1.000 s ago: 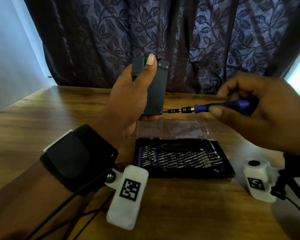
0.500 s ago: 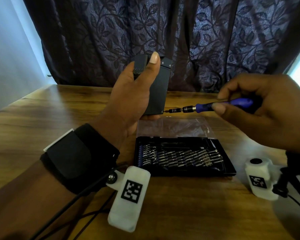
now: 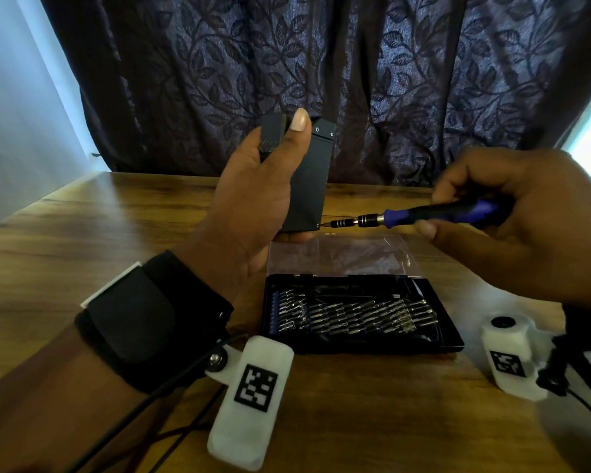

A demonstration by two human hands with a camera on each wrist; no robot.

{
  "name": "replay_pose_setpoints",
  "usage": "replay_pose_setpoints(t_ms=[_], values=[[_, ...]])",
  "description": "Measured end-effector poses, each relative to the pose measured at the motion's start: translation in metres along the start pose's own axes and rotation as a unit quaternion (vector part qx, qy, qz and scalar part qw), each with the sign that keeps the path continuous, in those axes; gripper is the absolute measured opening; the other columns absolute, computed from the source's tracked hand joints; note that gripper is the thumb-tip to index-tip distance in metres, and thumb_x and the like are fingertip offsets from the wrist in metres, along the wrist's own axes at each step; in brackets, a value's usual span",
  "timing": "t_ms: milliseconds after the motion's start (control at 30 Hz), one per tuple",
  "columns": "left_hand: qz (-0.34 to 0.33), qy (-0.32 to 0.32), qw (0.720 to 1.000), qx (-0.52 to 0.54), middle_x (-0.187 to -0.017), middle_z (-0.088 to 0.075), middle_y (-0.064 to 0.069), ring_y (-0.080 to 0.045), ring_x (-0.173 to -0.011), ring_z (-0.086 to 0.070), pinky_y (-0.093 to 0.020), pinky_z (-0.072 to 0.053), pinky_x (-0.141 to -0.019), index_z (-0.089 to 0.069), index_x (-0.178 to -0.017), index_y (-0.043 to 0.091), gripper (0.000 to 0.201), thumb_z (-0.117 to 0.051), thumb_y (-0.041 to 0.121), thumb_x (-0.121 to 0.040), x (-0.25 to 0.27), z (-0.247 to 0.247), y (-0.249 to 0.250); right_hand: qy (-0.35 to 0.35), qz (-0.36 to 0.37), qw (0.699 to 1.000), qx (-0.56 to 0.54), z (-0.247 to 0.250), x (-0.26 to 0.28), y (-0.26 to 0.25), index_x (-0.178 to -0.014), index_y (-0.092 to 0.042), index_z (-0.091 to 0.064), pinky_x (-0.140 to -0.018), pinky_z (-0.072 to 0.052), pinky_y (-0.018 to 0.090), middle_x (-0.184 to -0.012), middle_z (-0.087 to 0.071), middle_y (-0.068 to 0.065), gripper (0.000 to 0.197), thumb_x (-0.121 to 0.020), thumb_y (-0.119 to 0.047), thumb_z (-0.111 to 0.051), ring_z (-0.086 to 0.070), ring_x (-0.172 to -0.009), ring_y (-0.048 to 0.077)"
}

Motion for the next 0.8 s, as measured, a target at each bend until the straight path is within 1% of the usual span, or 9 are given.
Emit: replay_pose_setpoints(t_ms=[100,267,333,400,467,533,600,667,800], values=[[0.003,0.009,1.000,0.001,-0.109,-0.071,-0.001,-0.023,-0.084,-0.075,-0.038,-0.058,-0.055,-0.064,-0.122,0.034,0.038,-0.053,0.061,-0.098,0.000,0.003,0.001,-0.002,-0.006,1.000,0.018,-0.001,-0.001,-0.002,-0.079,-0.019,-0.070,-0.044,-0.033,0.008,-0.057,-0.055,-0.015,0.029,-0.087,-0.047,-0.072,-0.054,-0.052,0.004],[0.002,0.030,0.999,0.032,-0.105,-0.075,-0.001,-0.023,-0.079,-0.076,-0.038,-0.058,-0.053,-0.066,-0.115,0.036,0.032,-0.053,0.060,-0.099,0.002,0.009,0.007,-0.002,0.013,0.997,0.071,-0.002,-0.002,-0.001,-0.071,-0.023,-0.067,-0.041,-0.034,0.021,-0.047,-0.045,-0.013,0.040,-0.098,-0.049,-0.054,-0.050,-0.046,0.017],[-0.002,0.033,0.999,0.041,-0.103,-0.075,-0.002,-0.023,-0.079,-0.075,-0.038,-0.058,-0.054,-0.066,-0.117,0.035,0.033,-0.053,0.060,-0.099,0.002,0.010,0.009,-0.002,0.014,0.998,0.067,-0.001,-0.002,-0.004,-0.074,-0.026,-0.066,-0.043,-0.034,0.019,-0.048,-0.047,-0.012,0.033,-0.097,-0.048,-0.057,-0.052,-0.048,0.016],[-0.007,0.035,0.999,0.042,-0.105,-0.075,-0.004,-0.023,-0.079,-0.076,-0.039,-0.058,-0.055,-0.065,-0.120,0.034,0.036,-0.053,0.060,-0.099,0.003,0.009,0.011,0.002,0.010,0.999,0.048,0.000,-0.001,-0.005,-0.083,-0.024,-0.068,-0.046,-0.037,0.014,-0.055,-0.055,-0.012,0.022,-0.088,-0.045,-0.070,-0.057,-0.057,0.011],[-0.009,0.038,0.998,0.043,-0.106,-0.074,-0.004,-0.022,-0.078,-0.075,-0.038,-0.058,-0.055,-0.064,-0.119,0.033,0.035,-0.053,0.060,-0.099,0.004,0.008,0.010,0.002,0.020,0.998,0.055,0.000,-0.001,-0.007,-0.085,-0.020,-0.069,-0.049,-0.037,0.013,-0.062,-0.059,-0.014,0.023,-0.084,-0.042,-0.075,-0.057,-0.060,0.008],[-0.010,0.045,0.998,0.049,-0.109,-0.073,-0.007,-0.023,-0.078,-0.075,-0.038,-0.058,-0.054,-0.063,-0.119,0.032,0.035,-0.054,0.060,-0.099,0.005,0.007,0.009,0.000,0.034,0.995,0.092,-0.002,0.000,-0.009,-0.084,-0.018,-0.073,-0.049,-0.038,0.016,-0.063,-0.060,-0.013,0.025,-0.088,-0.043,-0.071,-0.055,-0.054,0.008],[-0.013,0.057,0.997,0.055,-0.112,-0.072,-0.008,-0.024,-0.081,-0.075,-0.037,-0.058,-0.054,-0.062,-0.121,0.031,0.038,-0.054,0.060,-0.099,0.005,0.008,0.009,0.010,0.044,0.990,0.131,-0.002,0.000,-0.010,-0.084,-0.016,-0.075,-0.047,-0.044,0.027,-0.063,-0.063,-0.006,0.029,-0.092,-0.043,-0.066,-0.054,-0.049,0.008],[-0.018,0.068,0.996,0.057,-0.110,-0.072,-0.005,-0.024,-0.084,-0.076,-0.037,-0.058,-0.054,-0.061,-0.123,0.030,0.040,-0.054,0.061,-0.098,0.005,0.009,0.009,0.020,0.051,0.986,0.155,-0.003,0.001,-0.011,-0.084,-0.015,-0.076,-0.048,-0.045,0.028,-0.060,-0.062,-0.003,0.032,-0.095,-0.042,-0.062,-0.052,-0.044,0.016],[-0.023,0.072,0.995,0.057,-0.107,-0.073,-0.002,-0.023,-0.083,-0.076,-0.036,-0.058,-0.053,-0.061,-0.121,0.032,0.037,-0.055,0.060,-0.098,0.006,0.010,0.011,0.014,0.051,0.982,0.182,-0.006,0.000,-0.010,-0.075,-0.017,-0.073,-0.048,-0.035,0.022,-0.052,-0.051,-0.006,0.047,-0.100,-0.047,-0.047,-0.042,-0.039,0.016]])
Point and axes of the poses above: each hand's wrist, its own x-axis away from the middle knuckle, its own z-axis out of the back of the hand, y = z × x, the point moved 10 cm from there along -x, towards the middle knuckle
